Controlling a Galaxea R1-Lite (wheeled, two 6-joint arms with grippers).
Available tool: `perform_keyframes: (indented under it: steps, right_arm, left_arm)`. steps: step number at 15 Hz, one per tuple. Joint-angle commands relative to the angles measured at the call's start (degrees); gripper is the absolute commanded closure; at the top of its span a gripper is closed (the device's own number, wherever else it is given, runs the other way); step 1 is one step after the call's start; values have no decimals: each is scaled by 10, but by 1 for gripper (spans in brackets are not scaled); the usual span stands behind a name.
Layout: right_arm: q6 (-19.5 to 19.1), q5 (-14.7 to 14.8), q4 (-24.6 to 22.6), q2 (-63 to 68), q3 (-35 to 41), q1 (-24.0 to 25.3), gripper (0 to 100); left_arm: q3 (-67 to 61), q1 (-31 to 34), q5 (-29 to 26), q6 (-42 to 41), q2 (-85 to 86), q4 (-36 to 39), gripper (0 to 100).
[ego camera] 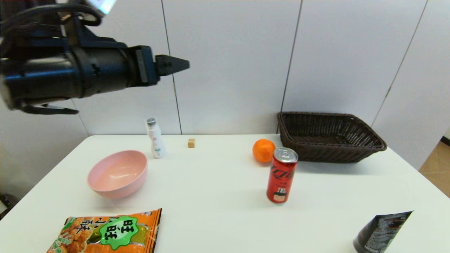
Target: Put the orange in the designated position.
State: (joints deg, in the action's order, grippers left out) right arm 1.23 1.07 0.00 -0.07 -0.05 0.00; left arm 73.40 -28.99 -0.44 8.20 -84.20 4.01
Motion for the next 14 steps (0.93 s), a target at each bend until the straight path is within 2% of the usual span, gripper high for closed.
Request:
perform_keyframes:
  steps: [1,9,14]
  right_arm:
    - [0,0,0,1,0,0,0]
    - [0,0,0,1,0,0,0]
    - [0,0,0,1,0,0,0]
  left_arm:
    - [-134,111,4,0,198,-1,0]
    - [-339,259,1,-97,435,-1,0]
    - [-393,292,2,-96,537,-1,0]
